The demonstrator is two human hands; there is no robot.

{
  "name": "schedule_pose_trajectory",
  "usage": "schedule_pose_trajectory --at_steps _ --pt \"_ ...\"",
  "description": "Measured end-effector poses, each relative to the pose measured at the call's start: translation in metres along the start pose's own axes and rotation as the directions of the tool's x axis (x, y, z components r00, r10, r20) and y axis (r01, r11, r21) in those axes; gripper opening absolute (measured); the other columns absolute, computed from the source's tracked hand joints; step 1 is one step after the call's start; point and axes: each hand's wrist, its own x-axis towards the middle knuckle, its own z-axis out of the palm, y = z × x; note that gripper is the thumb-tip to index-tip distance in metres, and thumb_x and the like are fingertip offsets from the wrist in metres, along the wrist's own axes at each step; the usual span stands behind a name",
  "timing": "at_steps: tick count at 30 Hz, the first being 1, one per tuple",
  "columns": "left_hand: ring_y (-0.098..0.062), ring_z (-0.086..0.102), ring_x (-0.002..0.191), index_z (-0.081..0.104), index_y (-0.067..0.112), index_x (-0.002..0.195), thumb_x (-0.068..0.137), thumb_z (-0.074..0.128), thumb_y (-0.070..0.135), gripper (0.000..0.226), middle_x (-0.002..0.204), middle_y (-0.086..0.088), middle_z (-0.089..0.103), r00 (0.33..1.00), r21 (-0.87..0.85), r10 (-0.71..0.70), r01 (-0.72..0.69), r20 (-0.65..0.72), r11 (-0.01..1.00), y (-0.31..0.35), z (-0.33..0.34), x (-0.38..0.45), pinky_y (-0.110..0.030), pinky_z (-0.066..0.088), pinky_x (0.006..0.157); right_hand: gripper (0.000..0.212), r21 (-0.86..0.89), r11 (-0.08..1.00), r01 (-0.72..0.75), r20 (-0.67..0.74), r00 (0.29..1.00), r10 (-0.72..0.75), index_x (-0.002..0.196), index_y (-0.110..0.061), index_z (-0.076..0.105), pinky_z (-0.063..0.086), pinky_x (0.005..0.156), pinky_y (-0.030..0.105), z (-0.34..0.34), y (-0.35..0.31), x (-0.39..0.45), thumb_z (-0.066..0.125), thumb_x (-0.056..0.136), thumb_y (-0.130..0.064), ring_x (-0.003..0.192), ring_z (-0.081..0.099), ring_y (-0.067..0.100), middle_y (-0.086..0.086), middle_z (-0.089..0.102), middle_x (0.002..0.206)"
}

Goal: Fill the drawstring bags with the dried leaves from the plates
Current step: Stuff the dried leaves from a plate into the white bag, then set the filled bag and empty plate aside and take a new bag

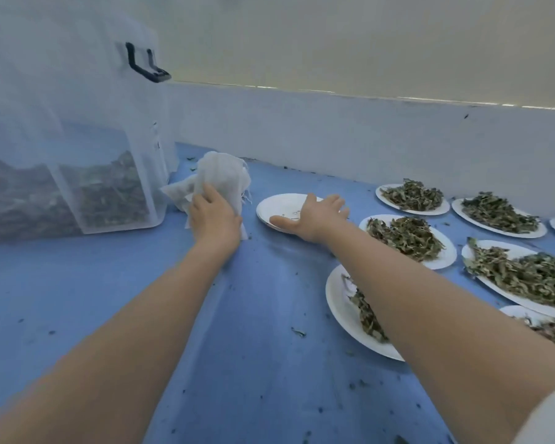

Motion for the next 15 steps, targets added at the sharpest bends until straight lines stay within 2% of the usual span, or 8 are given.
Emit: schedule_pose_trajectory --at_steps 1,3,6,10,15 --pt "-0.039 0.032 0.123 0.007 -0.005 0.142 0.086 0.064 0.025 0.085 0.135 -0.027 0.030 1.000 0.016 -0.010 0.010 -0.017 1.000 0.002 -0.002 -0.007 -0.042 0.031 0.100 0.105 -0.013 0.999 0.035 -0.022 0.999 -0.035 0.147 -0.009 0.016 0.015 0.112 0.050 -0.003 0.001 -0.006 0.042 0.074 -0.081 0.138 0.009 0.042 0.030 0.013 0.148" --pt "-0.038 0.030 0.124 0.005 -0.002 0.143 0.083 0.067 0.027 0.091 0.137 -0.024 0.027 0.999 0.022 -0.002 0.003 -0.050 1.000 0.008 -0.010 -0.023 -0.043 0.033 0.100 0.096 -0.019 0.995 0.093 -0.044 0.995 -0.094 0.143 -0.010 0.024 0.020 0.110 0.045 -0.012 0.005 -0.022 0.042 0.077 -0.077 0.133 0.020 0.040 0.027 0.022 0.144" --pt "-0.037 0.030 0.123 0.011 -0.001 0.142 0.082 0.064 0.017 0.081 0.138 -0.023 0.025 0.995 0.004 0.056 -0.056 -0.077 0.998 0.020 -0.029 -0.058 -0.041 0.032 0.099 0.089 -0.040 0.987 0.153 -0.019 0.988 -0.153 0.140 -0.011 0.030 0.029 0.101 0.040 -0.032 0.015 -0.062 0.047 0.079 -0.073 0.124 0.034 0.037 0.021 0.032 0.136" --pt "-0.032 0.035 0.119 0.029 0.000 0.130 0.081 0.064 0.016 0.062 0.132 -0.019 0.029 0.990 -0.150 0.132 -0.124 0.045 0.981 0.041 -0.064 -0.118 -0.034 0.035 0.089 0.083 -0.105 0.970 0.218 -0.055 0.973 -0.224 0.139 -0.010 0.031 0.032 0.097 0.040 -0.060 0.032 -0.139 0.048 0.082 -0.068 0.120 0.037 0.034 0.019 0.040 0.130" --pt "-0.028 0.034 0.126 0.031 0.006 0.135 0.085 0.061 0.024 0.061 0.137 -0.013 0.029 0.956 -0.285 0.246 -0.193 0.163 0.939 0.066 -0.116 -0.202 -0.034 0.036 0.092 0.090 -0.149 0.969 0.198 -0.076 0.974 -0.211 0.145 -0.010 0.020 0.031 0.103 0.043 -0.089 0.063 -0.246 0.046 0.082 -0.069 0.128 0.033 0.036 0.020 0.036 0.139"
